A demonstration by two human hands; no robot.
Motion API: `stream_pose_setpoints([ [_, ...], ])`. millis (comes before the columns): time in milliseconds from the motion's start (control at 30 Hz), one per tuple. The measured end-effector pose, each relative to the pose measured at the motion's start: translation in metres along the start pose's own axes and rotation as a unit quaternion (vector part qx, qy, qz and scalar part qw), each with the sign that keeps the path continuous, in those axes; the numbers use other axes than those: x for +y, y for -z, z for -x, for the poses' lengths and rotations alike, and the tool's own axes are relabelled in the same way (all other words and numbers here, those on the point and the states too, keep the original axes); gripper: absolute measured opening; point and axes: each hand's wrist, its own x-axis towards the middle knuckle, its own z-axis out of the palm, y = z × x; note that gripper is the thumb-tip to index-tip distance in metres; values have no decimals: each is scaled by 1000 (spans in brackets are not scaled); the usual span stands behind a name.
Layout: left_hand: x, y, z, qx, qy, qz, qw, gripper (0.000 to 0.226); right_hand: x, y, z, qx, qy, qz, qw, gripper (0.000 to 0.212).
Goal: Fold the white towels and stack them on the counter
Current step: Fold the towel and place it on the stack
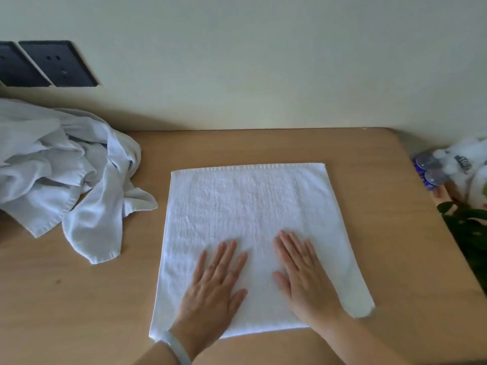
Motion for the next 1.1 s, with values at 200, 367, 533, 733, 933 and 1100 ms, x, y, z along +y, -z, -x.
stream_pose_setpoints([
  [200, -23, 13, 38, -19, 47, -28, 998, 62, 27, 3, 59, 3, -213, -3, 977, 65],
  [367, -36, 22, 52, -48, 29, -33, 998, 65, 49, 6, 92, -40, -183, -36, 982, 75],
  [533, -39, 26, 66, -77, -160, -98, 979, 74, 62, 31, 103, -78, -46, 21, 996, 82],
  [733, -17, 25, 60, -82, -181, -131, 971, 88, 3, 24, 76, -73, 137, 82, 984, 75],
  [933, -24, 28, 67, -107, -63, -100, 987, 104, -25, 7, 65, -42, 27, 98, 994, 109],
  [1100, -42, 47, 83, -115, -63, -83, 988, 97, 0, 17, 80, 38, -14, 34, 999, 80],
])
